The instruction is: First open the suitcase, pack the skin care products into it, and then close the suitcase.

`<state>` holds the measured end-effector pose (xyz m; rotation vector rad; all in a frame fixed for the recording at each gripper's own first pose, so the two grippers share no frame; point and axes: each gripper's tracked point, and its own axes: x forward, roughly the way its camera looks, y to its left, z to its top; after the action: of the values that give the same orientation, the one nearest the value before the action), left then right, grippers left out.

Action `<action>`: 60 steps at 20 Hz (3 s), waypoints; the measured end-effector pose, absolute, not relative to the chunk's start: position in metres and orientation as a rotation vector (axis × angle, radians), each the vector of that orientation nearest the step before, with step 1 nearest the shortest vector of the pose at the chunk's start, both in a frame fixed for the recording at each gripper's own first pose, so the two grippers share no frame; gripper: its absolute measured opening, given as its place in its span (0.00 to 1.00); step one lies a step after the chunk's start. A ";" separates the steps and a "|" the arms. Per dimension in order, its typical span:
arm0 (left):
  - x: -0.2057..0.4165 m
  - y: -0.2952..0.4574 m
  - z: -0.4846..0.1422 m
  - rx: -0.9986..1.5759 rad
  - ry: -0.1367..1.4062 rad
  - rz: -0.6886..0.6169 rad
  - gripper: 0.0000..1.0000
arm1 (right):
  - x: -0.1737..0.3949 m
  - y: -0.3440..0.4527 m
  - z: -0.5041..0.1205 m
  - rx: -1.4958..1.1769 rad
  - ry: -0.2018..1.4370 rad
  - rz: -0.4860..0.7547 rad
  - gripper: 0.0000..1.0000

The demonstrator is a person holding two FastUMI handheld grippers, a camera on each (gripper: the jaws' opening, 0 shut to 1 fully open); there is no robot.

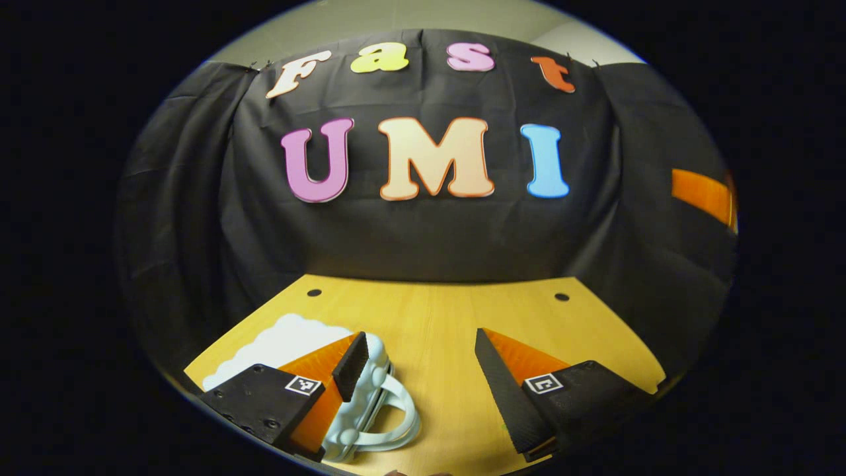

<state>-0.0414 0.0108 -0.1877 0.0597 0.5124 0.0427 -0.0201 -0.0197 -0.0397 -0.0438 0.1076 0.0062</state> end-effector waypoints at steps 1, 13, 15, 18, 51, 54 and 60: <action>-0.045 0.010 -0.201 0.063 0.551 0.039 0.96 | -0.021 -0.024 -0.041 -0.055 0.114 0.003 0.99; -0.089 0.010 -0.329 0.109 0.974 0.032 0.94 | -0.032 -0.041 -0.048 -0.074 0.163 0.004 0.99; -0.092 0.013 -0.346 0.105 1.031 0.034 0.93 | -0.036 -0.045 -0.050 -0.077 0.169 0.001 0.99; -0.095 0.013 -0.363 0.072 1.102 0.028 0.87 | -0.041 -0.052 -0.056 -0.085 0.182 -0.008 1.00; -0.056 0.073 -0.187 -0.008 0.901 -0.209 0.00 | -0.051 0.053 -0.079 0.040 0.140 0.050 0.99; -0.052 0.095 -0.166 -0.123 0.866 -0.268 0.00 | -0.052 0.090 -0.076 0.000 0.115 0.023 0.99; -0.040 0.156 -0.134 -0.130 0.799 -0.313 0.00 | -0.054 0.144 -0.071 -0.029 0.109 0.029 0.98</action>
<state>-0.0400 0.1557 -0.1342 -0.1299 0.7986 -0.3127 -0.0537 0.1445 -0.0713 -0.0291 0.1091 0.0293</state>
